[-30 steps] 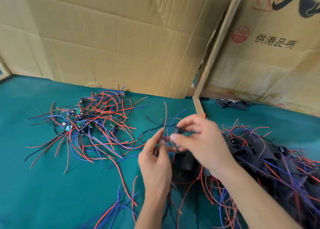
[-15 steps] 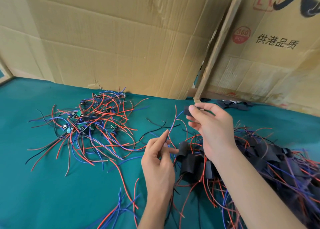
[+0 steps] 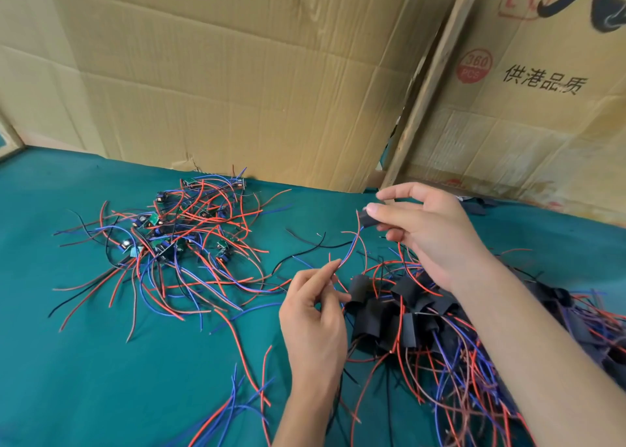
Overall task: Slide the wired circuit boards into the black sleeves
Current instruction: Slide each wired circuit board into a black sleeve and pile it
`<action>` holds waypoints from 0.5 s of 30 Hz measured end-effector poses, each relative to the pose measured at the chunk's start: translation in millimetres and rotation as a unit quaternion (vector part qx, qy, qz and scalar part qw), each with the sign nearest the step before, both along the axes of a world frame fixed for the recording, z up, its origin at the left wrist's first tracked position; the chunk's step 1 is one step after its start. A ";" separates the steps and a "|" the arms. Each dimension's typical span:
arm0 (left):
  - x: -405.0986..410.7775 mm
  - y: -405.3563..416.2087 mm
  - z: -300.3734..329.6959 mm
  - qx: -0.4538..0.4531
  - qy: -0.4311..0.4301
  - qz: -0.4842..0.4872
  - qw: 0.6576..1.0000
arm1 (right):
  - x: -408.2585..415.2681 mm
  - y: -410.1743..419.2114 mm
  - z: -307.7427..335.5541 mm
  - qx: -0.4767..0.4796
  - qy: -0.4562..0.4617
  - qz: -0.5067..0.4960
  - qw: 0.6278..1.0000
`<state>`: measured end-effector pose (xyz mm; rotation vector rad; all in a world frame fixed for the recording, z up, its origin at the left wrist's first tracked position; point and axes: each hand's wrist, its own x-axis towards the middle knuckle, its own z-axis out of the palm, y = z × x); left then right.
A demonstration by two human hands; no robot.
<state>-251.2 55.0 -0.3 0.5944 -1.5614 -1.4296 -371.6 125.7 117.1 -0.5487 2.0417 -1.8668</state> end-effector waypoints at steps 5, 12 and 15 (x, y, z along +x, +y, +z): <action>1.2 0.7 2.3 -0.010 -0.014 -0.005 1.000 | -6.5 4.3 7.6 -0.009 -0.010 0.019 1.000; 0.8 0.9 1.4 -0.014 -0.017 -0.003 1.000 | -6.3 7.5 7.0 0.022 -0.002 0.037 0.999; 0.0 1.0 0.7 -0.007 -0.012 0.001 1.000 | -2.2 6.7 6.8 0.053 -0.002 0.053 0.997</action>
